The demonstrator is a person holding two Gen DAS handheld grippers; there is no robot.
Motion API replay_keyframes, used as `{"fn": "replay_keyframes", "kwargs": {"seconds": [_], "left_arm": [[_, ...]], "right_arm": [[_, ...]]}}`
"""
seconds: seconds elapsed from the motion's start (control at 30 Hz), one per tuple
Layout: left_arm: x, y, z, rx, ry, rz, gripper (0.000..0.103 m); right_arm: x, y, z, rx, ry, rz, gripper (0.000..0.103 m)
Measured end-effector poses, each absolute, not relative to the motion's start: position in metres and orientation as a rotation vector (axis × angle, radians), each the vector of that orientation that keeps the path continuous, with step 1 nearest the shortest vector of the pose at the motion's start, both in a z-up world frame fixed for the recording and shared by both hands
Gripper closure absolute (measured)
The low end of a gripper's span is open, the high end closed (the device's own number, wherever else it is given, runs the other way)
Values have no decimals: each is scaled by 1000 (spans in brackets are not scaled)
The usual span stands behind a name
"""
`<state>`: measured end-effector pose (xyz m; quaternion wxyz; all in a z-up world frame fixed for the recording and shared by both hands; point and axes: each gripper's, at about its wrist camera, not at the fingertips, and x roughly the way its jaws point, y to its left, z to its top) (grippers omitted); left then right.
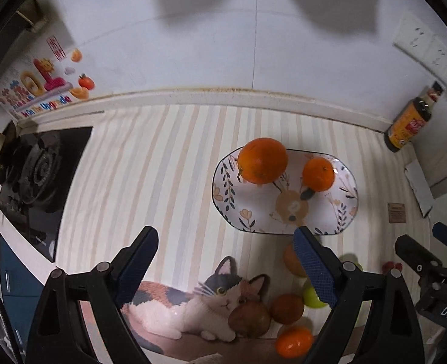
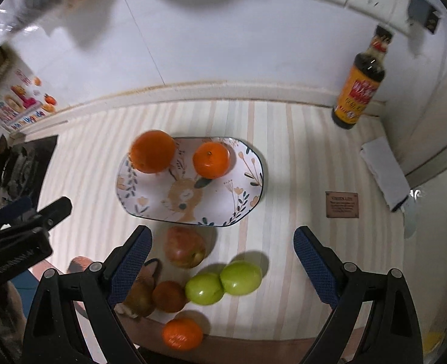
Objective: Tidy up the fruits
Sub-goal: 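Grasp the brown round fruit with the left tool while the right tool grasps an orange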
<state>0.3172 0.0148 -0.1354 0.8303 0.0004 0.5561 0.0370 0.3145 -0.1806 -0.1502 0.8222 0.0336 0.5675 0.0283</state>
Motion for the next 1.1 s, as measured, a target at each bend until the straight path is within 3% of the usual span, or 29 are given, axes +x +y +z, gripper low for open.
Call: {"fn": "replay_keyframes", "kwargs": {"seconds": [0.37,0.6,0.73,0.83,0.87,0.97,1.1], "left_arm": [[262,20,-82,21,1078,19,12],[244,27,-83,-5,1093,7,12],[249,33,-116,-3,1178,31,0],[250,34,-155,-18,1273,10,0],[250,34,-169,-19,1305,2,0],[248,27,-207,3,1382,-5,0],[246,17,-251,19,1478,-18,0]], "right_arm": [[245,-176,-87,136,1117,53,6],[222,-181,-78,208,1100,51,6],[224,-191,-111,296,1192,76,6],[226,-201,-152,407,1271,115,7],[227,-204,-166,435,1292,121,9],[226,-210,-206,500,1360,131,29],[223,-209,-248,499,1434,113,30]]}}
